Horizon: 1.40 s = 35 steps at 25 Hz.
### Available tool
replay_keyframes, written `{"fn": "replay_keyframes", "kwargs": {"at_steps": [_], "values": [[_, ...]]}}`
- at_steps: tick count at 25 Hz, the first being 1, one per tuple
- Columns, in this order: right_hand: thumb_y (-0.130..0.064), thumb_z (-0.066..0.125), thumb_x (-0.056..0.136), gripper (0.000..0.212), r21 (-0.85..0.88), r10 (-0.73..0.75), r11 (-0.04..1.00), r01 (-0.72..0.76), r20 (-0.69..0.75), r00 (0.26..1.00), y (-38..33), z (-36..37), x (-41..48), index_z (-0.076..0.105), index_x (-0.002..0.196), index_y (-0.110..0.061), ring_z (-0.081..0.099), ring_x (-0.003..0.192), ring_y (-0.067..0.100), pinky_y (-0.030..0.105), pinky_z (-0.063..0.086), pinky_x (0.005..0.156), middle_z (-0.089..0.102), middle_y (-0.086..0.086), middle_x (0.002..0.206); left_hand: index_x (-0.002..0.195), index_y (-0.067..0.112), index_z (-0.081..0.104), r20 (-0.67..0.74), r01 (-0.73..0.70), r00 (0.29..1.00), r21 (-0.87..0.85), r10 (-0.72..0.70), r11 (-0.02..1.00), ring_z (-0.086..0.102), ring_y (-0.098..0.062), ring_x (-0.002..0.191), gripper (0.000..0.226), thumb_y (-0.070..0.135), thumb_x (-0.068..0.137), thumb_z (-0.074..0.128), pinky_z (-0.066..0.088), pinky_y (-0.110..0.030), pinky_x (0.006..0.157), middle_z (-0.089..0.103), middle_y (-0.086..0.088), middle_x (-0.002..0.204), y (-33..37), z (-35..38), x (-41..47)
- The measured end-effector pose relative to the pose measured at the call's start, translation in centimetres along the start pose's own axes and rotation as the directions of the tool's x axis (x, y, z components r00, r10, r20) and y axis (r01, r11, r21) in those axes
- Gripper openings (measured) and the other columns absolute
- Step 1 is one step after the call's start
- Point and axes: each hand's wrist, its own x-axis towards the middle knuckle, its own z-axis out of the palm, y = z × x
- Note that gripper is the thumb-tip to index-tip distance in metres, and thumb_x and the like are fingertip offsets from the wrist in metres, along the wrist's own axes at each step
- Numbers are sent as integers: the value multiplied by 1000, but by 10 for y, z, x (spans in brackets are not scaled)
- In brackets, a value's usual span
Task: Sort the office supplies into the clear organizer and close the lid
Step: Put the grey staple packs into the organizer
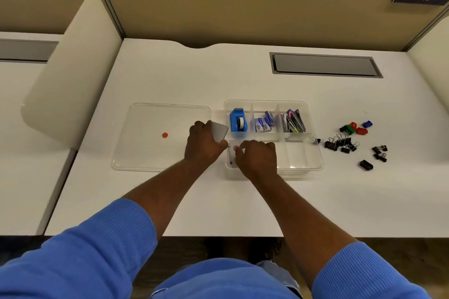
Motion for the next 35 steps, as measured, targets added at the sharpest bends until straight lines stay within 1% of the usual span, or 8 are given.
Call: {"fn": "replay_keyframes", "kwargs": {"at_steps": [3,5,8,12,18,22,27,35], "values": [[-39,48,101,32,366,10,930,25,-94,996,-2,-11,5,64,121,-21,68,94,19,23,47,87,73,0,102,127,15,51,-4,-22,1000,-40,21,999,50,-22,110,70,54,75,76,47,-32,85,53,-7,117,15,2,1],[-34,53,100,26,650,106,758,-47,-51,993,-6,-20,13,63,120,-21,66,91,13,2,40,69,68,-7,95,124,18,54,0,-48,999,-99,48,994,50,-20,104,69,60,74,73,47,-31,81,53,-5,111,27,3,1],[-28,65,93,31,800,202,583,-142,27,979,-5,-28,24,62,123,-21,61,93,8,6,42,71,63,-9,98,123,20,55,31,-77,996,-137,82,988,56,-21,101,60,52,75,71,51,-33,79,55,-5,108,41,8,-2],[-14,67,90,35,798,243,575,-181,45,969,2,-28,30,62,125,-19,58,98,12,26,50,84,63,-4,107,139,18,48,85,-80,991,-213,100,974,58,-21,106,75,49,77,75,53,-35,87,55,-6,121,41,15,-8],[-14,67,91,35,690,196,690,-216,110,974,6,-17,33,63,125,-13,62,107,23,33,51,94,67,8,120,144,17,45,155,-84,981,-189,114,978,58,-23,115,69,43,86,70,51,-40,97,54,-5,134,29,18,-8],[-21,70,91,38,631,160,745,-218,148,976,8,-8,31,60,127,-14,66,99,20,16,51,76,68,8,117,142,16,47,120,-127,983,-100,138,987,52,-24,124,58,29,90,68,47,-38,102,52,-6,137,19,19,-6],[-18,68,91,41,474,131,858,-198,170,977,8,2,33,61,131,-12,65,109,26,30,49,93,65,9,125,142,17,49,112,-208,973,59,201,976,43,-23,131,57,23,89,67,37,-36,106,49,-5,143,4,20,2],[-16,73,83,33,51,-118,992,117,16,993,13,7,31,70,116,-18,58,111,25,41,39,99,67,4,116,144,21,46,139,-204,972,102,189,974,35,-23,141,59,25,89,67,32,-39,112,41,-3,152,3,31,5]]}}
